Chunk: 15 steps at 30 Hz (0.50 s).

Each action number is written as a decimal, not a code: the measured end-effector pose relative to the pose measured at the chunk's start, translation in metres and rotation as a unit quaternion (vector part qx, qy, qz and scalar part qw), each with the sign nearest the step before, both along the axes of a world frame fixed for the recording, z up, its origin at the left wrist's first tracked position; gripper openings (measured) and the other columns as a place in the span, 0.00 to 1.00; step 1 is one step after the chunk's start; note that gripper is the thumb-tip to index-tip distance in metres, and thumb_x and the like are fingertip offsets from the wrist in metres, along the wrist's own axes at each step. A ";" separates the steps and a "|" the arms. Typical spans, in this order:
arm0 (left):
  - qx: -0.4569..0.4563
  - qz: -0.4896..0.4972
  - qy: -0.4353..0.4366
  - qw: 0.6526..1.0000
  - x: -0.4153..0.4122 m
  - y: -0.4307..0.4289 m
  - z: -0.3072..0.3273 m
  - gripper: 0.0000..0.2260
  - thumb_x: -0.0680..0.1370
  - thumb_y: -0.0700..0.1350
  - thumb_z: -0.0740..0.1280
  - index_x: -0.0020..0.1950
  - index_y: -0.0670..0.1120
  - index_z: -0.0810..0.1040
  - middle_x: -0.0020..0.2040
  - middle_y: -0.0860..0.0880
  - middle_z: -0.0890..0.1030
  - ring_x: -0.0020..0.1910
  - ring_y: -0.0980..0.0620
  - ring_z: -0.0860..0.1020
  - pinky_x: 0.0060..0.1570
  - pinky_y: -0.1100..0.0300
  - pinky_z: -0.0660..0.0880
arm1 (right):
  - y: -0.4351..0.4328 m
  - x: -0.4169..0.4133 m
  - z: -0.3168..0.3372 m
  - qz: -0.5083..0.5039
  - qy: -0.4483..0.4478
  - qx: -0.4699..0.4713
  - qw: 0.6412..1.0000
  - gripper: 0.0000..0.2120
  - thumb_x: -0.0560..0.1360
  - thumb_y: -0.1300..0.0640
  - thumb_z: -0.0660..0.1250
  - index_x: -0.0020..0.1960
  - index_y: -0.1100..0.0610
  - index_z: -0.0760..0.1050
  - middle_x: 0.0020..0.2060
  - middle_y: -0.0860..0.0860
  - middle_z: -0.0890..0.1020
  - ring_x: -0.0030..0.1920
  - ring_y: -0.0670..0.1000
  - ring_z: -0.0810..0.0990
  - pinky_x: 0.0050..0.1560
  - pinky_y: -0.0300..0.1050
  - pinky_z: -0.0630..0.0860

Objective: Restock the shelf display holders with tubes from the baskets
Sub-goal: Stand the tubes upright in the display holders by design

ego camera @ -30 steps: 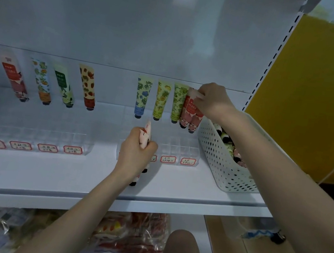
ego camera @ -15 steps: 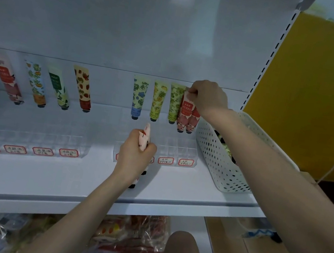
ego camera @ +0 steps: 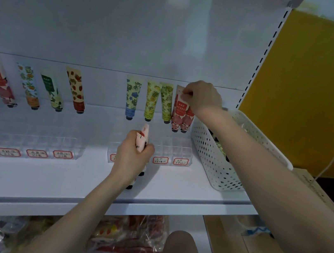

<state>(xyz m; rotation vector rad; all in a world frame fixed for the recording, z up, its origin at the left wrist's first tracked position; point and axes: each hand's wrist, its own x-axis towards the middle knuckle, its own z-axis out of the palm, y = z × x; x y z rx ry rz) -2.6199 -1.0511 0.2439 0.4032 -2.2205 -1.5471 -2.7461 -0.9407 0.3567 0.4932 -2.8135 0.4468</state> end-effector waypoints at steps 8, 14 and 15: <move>-0.004 -0.003 0.003 1.000 -0.001 0.000 -0.001 0.05 0.77 0.41 0.64 0.51 0.45 0.69 0.36 0.50 0.71 0.33 0.55 0.70 0.27 0.68 0.66 | 0.008 0.001 0.000 0.021 -0.019 -0.053 0.998 0.10 0.77 0.59 0.61 0.54 0.56 0.80 0.52 0.54 0.82 0.51 0.55 0.80 0.50 0.47 0.76; 0.003 -0.008 0.007 1.000 -0.003 0.000 0.002 0.05 0.78 0.41 0.64 0.52 0.44 0.69 0.37 0.48 0.71 0.33 0.54 0.70 0.22 0.72 0.67 | 0.015 -0.004 0.005 0.070 -0.008 -0.146 0.987 0.09 0.77 0.59 0.61 0.50 0.61 0.80 0.47 0.55 0.82 0.45 0.54 0.80 0.50 0.51 0.79; 0.000 -0.008 0.007 1.000 -0.003 0.000 0.002 0.05 0.78 0.41 0.64 0.52 0.44 0.69 0.37 0.49 0.71 0.33 0.54 0.70 0.22 0.72 0.67 | 0.019 -0.006 0.009 0.074 0.007 -0.171 0.982 0.09 0.77 0.60 0.61 0.49 0.62 0.80 0.47 0.55 0.82 0.44 0.53 0.80 0.49 0.50 0.79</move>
